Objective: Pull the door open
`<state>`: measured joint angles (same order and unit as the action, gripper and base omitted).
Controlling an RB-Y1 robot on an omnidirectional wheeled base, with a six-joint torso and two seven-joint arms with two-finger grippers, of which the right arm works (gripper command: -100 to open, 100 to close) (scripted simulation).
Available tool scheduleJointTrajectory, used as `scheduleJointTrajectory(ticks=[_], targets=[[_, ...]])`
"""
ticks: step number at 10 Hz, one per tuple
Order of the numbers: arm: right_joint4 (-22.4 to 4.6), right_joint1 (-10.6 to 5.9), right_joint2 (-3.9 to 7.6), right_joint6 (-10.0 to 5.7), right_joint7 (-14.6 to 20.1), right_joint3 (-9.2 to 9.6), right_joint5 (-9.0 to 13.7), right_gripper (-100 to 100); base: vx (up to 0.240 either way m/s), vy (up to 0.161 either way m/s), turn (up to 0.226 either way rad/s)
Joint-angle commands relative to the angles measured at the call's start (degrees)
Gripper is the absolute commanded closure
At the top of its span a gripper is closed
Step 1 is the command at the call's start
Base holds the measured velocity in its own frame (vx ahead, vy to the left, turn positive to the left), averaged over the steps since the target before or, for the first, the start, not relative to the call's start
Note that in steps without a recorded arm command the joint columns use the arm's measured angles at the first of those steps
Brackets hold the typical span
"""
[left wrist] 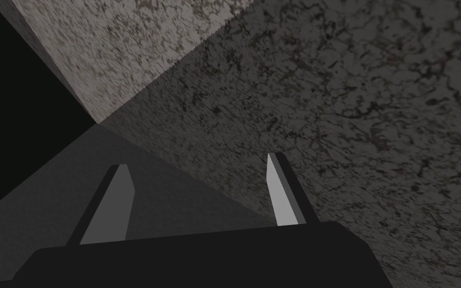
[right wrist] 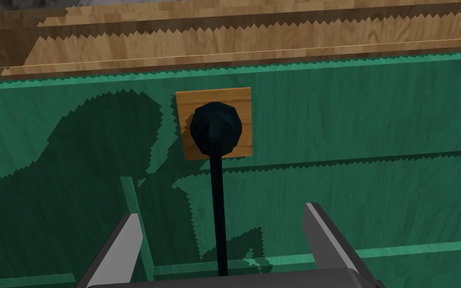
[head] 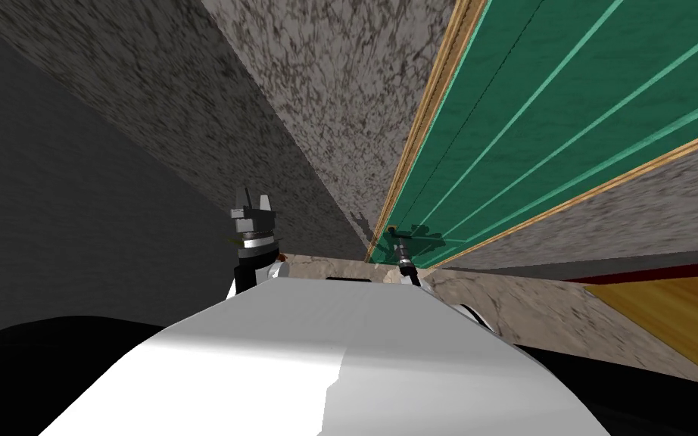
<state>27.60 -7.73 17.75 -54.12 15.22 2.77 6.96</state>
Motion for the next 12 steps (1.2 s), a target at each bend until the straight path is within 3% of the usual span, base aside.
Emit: scheduleJointTrajectory(ticks=[1, 4, 6, 7, 8, 12], targets=[[-2.12, -0.09, 0.86, -1.79, 0.97, -0.33, 0.32, -100, 0.159, 0.024, 0.146], [-2.45, 0.55, 1.73, -2.48, 1.63, -0.69, 0.64, -100, 0.078, 0.007, 0.055], [-3.01, 1.62, 3.17, -3.62, 2.74, -1.27, 1.18, -100, 0.162, 0.012, 0.115], [-1.99, 1.73, 2.64, -2.85, 2.18, -1.19, 1.08, -100, 0.080, -0.006, 0.014], [-1.99, 1.73, 2.64, -2.85, 2.18, -1.19, 1.08, 100, -0.013, 0.002, -0.010], [-1.99, 1.73, 2.64, -2.85, 2.18, -1.19, 1.08, 100, -0.018, 0.001, 0.001]])
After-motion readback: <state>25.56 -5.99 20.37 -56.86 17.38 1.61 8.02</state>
